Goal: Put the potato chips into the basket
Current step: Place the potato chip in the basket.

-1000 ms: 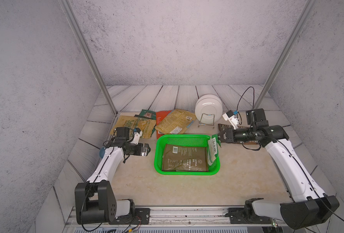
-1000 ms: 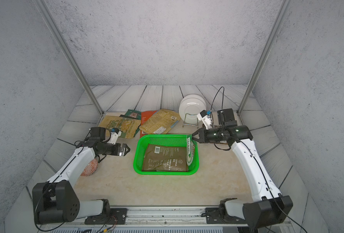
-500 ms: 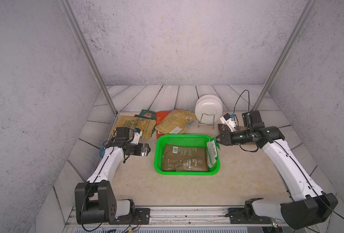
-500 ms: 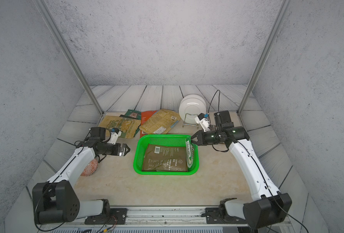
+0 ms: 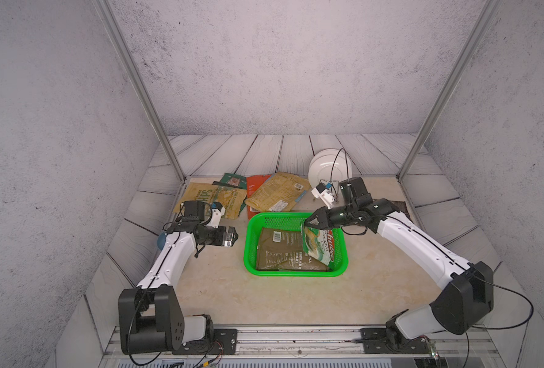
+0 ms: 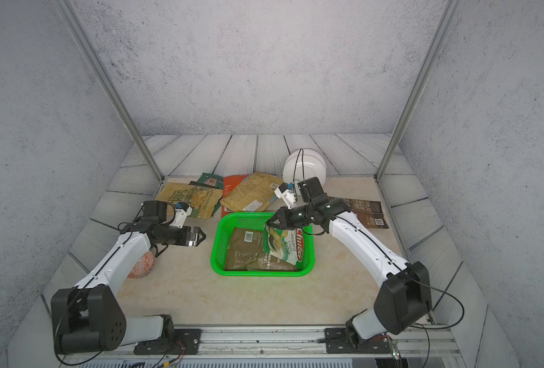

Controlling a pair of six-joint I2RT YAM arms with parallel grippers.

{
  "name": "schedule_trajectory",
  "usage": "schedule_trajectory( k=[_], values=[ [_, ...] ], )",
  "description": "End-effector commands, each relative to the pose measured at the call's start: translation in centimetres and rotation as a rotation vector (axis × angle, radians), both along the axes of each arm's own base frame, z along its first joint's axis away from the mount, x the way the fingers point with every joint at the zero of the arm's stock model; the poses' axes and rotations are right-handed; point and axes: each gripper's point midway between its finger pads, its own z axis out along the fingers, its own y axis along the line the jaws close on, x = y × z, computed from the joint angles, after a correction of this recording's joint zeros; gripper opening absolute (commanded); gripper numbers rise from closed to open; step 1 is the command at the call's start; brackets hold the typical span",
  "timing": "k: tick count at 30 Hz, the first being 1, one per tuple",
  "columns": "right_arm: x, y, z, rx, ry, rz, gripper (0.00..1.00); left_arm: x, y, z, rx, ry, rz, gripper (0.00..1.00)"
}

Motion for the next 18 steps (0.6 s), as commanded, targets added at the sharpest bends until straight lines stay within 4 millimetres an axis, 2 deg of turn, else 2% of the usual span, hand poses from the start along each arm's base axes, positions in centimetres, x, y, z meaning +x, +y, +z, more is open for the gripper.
schedule_trajectory(
  k=[1,3,6,10,14,18],
  values=[
    [1.9,2.9,-0.5,0.05,-0.002,-0.026,0.17,0.1,-0.3,0.6,-0.004,-0.008,-0.022,1.0],
    [2.0,4.7,-1.1,0.057,0.013,0.006,0.22,0.1,-0.4,0.6,-0.004,-0.008,-0.023,1.0],
    [1.6,6.7,-1.9,0.041,0.043,0.057,0.36,0.1,-0.3,0.5,-0.003,-0.005,-0.022,1.0],
    [1.5,8.1,-2.2,0.019,0.056,0.093,0.48,0.1,-0.3,0.5,-0.003,-0.002,-0.023,1.0],
    [1.6,7.6,-2.3,-0.013,0.034,0.077,0.55,0.0,-0.3,0.4,-0.005,0.0,-0.022,1.0],
    [1.7,6.6,-4.3,-0.107,0.029,0.032,0.56,0.1,-0.4,0.3,-0.007,0.003,-0.023,1.0]
  ],
)
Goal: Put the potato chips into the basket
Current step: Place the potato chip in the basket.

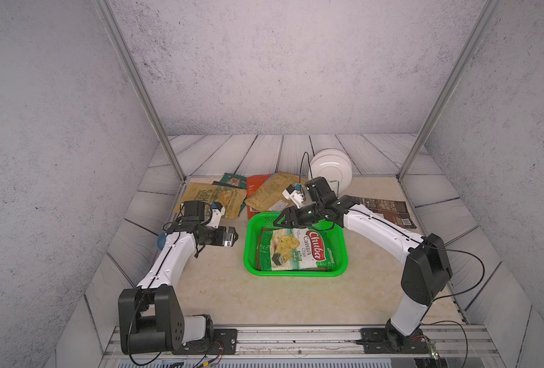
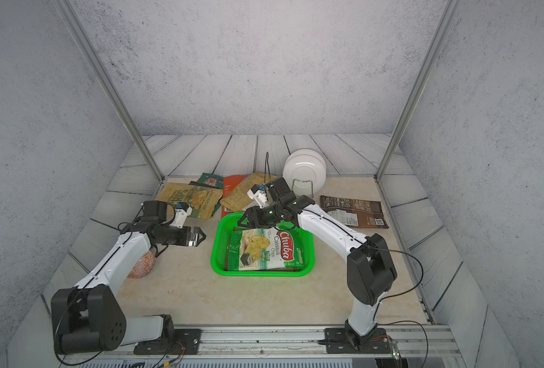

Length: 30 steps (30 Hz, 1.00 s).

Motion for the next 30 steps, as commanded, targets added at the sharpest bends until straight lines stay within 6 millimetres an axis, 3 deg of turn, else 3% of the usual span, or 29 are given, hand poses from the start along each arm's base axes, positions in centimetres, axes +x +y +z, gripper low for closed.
schedule_trajectory(
  k=[1,8,10,13,16,23,30],
  values=[
    [0.1,-1.0,-2.3,-0.1,0.0,-0.038,0.56,0.1,-0.4,0.3,-0.007,0.003,-0.022,1.0],
    [0.4,0.0,-6.9,-0.183,0.009,-0.08,0.54,0.0,-0.4,0.3,-0.01,0.005,-0.022,1.0],
    [1.0,0.8,-8.1,-0.188,0.015,-0.094,0.49,0.1,-0.4,0.3,-0.01,0.004,-0.023,1.0],
    [2.1,1.9,-9.5,-0.196,0.004,-0.121,0.33,0.1,-0.4,0.4,-0.009,0.001,-0.024,1.0],
    [3.4,3.0,-11.0,-0.216,-0.007,-0.146,0.29,0.1,-0.4,0.4,-0.008,0.001,-0.024,1.0],
    [5.8,4.0,-13.8,-0.268,-0.036,-0.19,0.29,0.1,-0.4,0.4,-0.009,0.001,-0.025,1.0],
    [6.2,3.9,-15.5,-0.332,-0.043,-0.169,0.38,0.1,-0.4,0.3,-0.01,0.004,-0.026,1.0]
  ],
)
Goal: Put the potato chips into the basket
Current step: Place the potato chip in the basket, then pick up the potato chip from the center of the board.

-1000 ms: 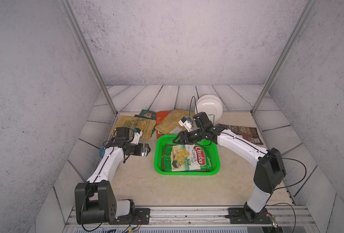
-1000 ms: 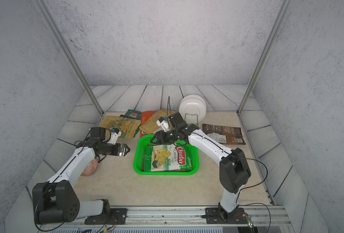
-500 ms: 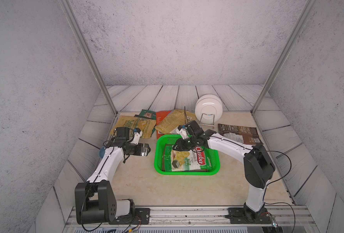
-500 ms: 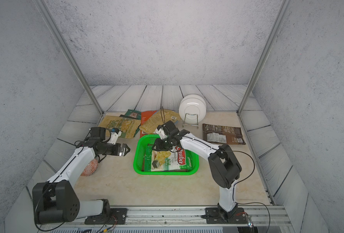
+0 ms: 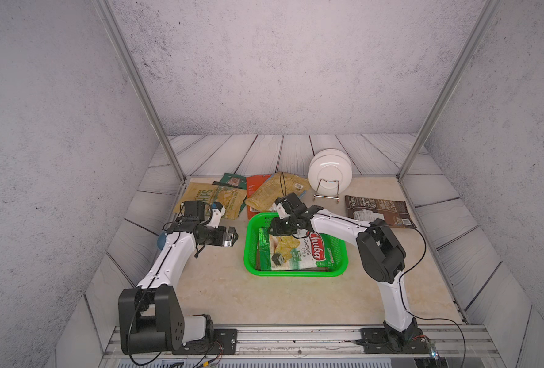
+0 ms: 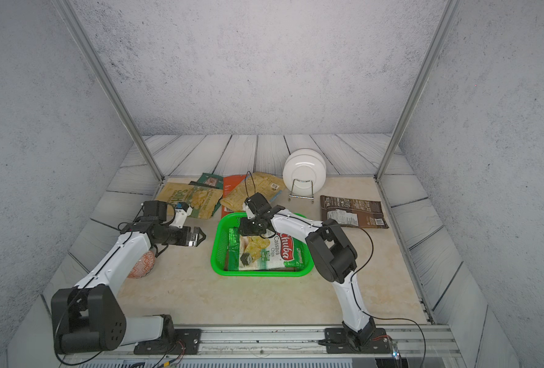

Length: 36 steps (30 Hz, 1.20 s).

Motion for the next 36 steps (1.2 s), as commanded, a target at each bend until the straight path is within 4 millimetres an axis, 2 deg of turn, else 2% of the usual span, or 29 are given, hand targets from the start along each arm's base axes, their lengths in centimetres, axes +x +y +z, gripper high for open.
schedule_trajectory(
  k=[1,4,7,10,14,19,24,28,31,34,36],
  values=[
    [0.1,-0.2,-2.1,-0.069,0.004,0.011,0.38,0.1,-0.4,0.3,-0.012,0.005,-0.025,1.0],
    [-0.3,-0.6,-1.2,-0.073,-0.009,0.027,0.39,0.1,-0.4,0.3,-0.009,0.004,-0.024,1.0],
    [-0.9,-1.2,1.9,-0.05,-0.06,0.045,0.41,0.1,-0.4,0.2,-0.009,0.006,-0.025,1.0],
    [-1.6,-2.6,5.5,-0.049,-0.128,0.046,0.44,0.1,-0.4,0.2,-0.01,0.008,-0.024,1.0],
    [-2.6,-5.7,8.9,-0.103,-0.215,0.029,0.45,0.1,-0.4,0.2,-0.008,0.008,-0.023,1.0],
    [-3.2,-10.6,11.3,-0.227,-0.305,-0.047,0.46,0.1,-0.5,0.2,-0.01,0.007,-0.026,1.0],
    [-2.0,-17.3,11.5,-0.405,-0.387,-0.21,0.46,0.2,-0.3,0.1,-0.005,0.006,-0.022,1.0],
    [-0.7,-24.0,10.2,-0.548,-0.362,-0.394,0.46,0.4,0.1,0.2,0.023,0.002,-0.007,1.0],
    [0.3,-28.2,8.6,-0.64,-0.31,-0.493,0.45,0.7,0.5,0.1,0.061,0.002,0.012,1.0],
    [1.4,-30.8,6.5,-0.742,-0.255,-0.517,0.45,0.8,0.6,0.2,0.094,-0.007,0.014,1.0],
    [2.1,-31.8,5.4,-0.807,-0.222,-0.509,0.48,0.7,0.6,0.3,0.1,-0.017,0.013,1.0]
  ],
)
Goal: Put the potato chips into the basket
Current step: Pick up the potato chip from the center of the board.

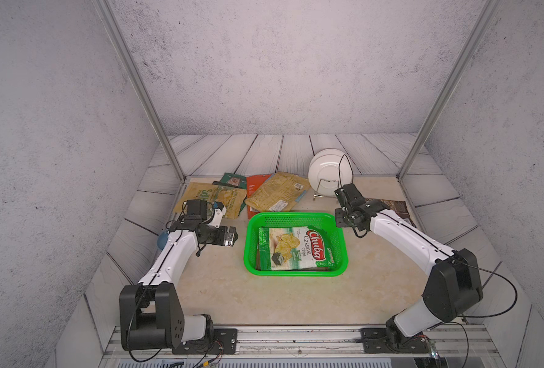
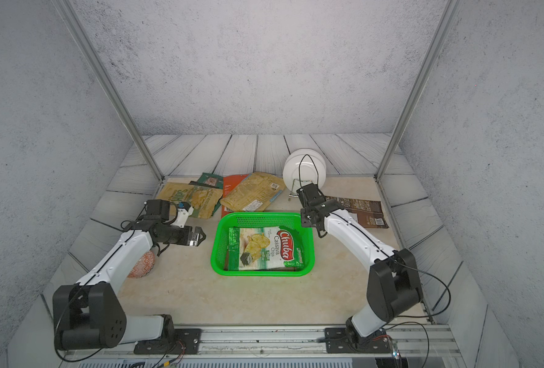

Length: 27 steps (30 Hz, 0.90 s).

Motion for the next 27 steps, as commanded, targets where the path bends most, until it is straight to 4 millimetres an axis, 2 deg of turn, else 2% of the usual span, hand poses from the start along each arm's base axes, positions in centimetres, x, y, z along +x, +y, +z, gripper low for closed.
schedule_trajectory(
  k=[1,4,11,19,27],
  values=[
    [0.8,-2.0,-2.3,-0.135,0.09,-0.034,0.49,0.4,0.3,0.8,0.041,-0.03,0.006,1.0],
    [2.2,-2.8,-3.8,-0.191,0.132,-0.043,0.56,0.6,0.5,0.9,0.06,-0.038,0.013,1.0],
    [5.3,-4.1,-6.4,-0.211,0.167,-0.076,0.56,0.6,0.7,0.6,0.081,-0.039,0.013,1.0],
    [7.1,-4.7,-9.9,-0.208,0.222,-0.077,0.56,0.5,0.5,0.2,0.076,-0.025,0.006,1.0],
    [8.9,-5.4,-11.5,-0.236,0.264,-0.076,0.56,0.6,0.6,-0.1,0.081,-0.017,0.01,1.0]
  ],
)
